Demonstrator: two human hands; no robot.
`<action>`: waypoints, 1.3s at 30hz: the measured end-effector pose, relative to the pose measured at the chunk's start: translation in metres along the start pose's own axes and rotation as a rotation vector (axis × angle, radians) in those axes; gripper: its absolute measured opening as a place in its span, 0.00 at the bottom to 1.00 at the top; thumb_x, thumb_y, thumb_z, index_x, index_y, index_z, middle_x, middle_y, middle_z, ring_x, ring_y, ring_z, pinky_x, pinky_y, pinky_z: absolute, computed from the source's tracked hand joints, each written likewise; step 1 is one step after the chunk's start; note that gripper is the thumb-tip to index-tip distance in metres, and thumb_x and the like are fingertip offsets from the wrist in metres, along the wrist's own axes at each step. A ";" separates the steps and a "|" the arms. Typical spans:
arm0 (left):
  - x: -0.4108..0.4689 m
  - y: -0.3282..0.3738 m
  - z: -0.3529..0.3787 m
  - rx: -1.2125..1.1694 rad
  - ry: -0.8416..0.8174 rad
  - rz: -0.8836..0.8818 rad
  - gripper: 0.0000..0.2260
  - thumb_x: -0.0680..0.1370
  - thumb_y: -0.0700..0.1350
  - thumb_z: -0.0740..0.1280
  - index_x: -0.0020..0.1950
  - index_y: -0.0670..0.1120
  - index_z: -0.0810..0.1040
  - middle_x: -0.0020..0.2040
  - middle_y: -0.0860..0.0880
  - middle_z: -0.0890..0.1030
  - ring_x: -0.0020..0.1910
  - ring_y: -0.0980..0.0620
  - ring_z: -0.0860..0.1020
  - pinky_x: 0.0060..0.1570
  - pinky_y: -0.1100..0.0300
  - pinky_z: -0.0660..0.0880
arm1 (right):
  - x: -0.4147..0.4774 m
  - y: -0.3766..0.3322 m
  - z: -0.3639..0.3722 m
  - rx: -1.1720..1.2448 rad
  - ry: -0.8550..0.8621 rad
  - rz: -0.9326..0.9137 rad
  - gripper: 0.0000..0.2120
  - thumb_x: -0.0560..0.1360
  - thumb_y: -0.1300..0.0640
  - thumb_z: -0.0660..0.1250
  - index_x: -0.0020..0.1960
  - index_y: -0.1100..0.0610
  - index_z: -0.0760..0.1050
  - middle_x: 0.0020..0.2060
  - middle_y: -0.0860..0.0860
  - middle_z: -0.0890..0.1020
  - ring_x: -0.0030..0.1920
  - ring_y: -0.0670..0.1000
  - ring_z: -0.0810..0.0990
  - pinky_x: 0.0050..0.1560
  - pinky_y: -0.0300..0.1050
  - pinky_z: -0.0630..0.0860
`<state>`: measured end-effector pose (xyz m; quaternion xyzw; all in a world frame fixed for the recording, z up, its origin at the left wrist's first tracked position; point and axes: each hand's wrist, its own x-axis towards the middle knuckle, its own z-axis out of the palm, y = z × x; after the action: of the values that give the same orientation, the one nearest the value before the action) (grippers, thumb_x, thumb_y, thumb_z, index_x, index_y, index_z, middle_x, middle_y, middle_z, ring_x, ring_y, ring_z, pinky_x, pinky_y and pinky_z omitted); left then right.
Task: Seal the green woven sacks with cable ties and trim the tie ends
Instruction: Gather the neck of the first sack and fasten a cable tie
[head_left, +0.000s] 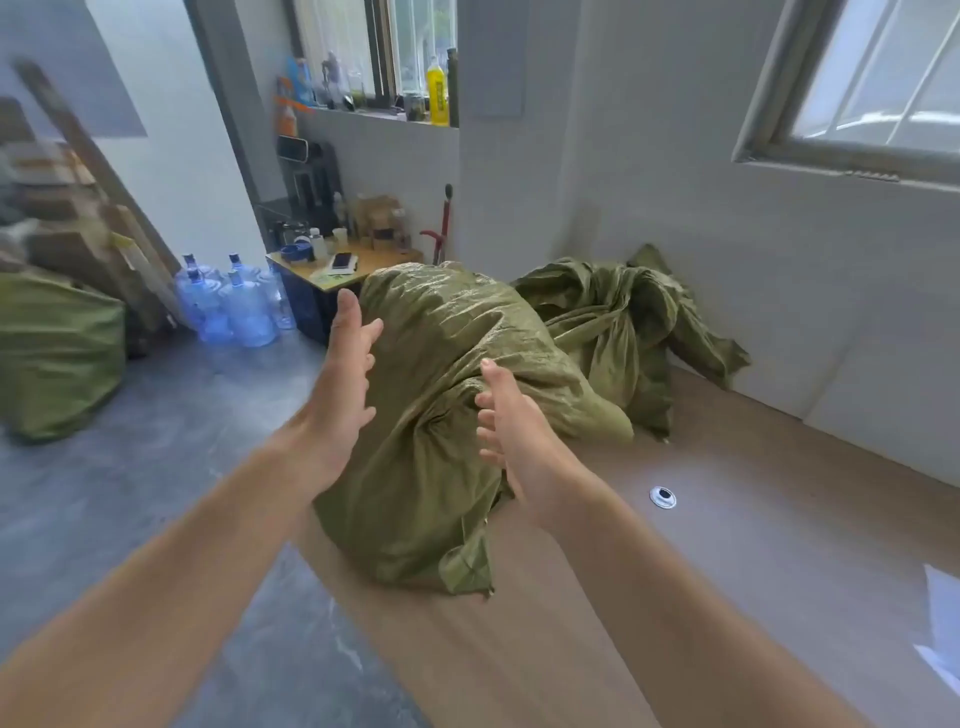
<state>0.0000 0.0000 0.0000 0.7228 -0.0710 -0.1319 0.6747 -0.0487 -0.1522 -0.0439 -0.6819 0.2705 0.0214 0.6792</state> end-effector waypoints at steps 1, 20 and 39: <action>0.010 0.000 -0.005 -0.004 -0.010 0.014 0.39 0.78 0.74 0.40 0.83 0.56 0.59 0.84 0.46 0.57 0.83 0.46 0.54 0.78 0.37 0.54 | 0.010 -0.001 0.006 -0.027 0.018 0.027 0.37 0.79 0.30 0.56 0.76 0.56 0.71 0.67 0.54 0.78 0.65 0.57 0.78 0.72 0.59 0.72; 0.216 -0.005 -0.070 0.042 -0.133 -0.167 0.26 0.74 0.70 0.60 0.58 0.51 0.80 0.60 0.46 0.81 0.61 0.43 0.77 0.67 0.39 0.70 | 0.098 -0.031 0.074 0.094 0.360 0.178 0.30 0.81 0.40 0.64 0.76 0.57 0.66 0.67 0.52 0.75 0.67 0.59 0.75 0.72 0.59 0.72; 0.174 0.093 -0.035 0.097 -0.317 -0.051 0.11 0.81 0.40 0.65 0.59 0.38 0.83 0.46 0.40 0.88 0.44 0.43 0.88 0.49 0.46 0.83 | 0.036 -0.095 0.050 0.301 0.654 -0.206 0.10 0.84 0.46 0.62 0.58 0.53 0.73 0.51 0.47 0.80 0.52 0.49 0.79 0.63 0.52 0.76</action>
<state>0.1837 -0.0224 0.0783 0.7264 -0.1644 -0.2576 0.6156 0.0369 -0.1247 0.0250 -0.5688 0.4032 -0.3062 0.6481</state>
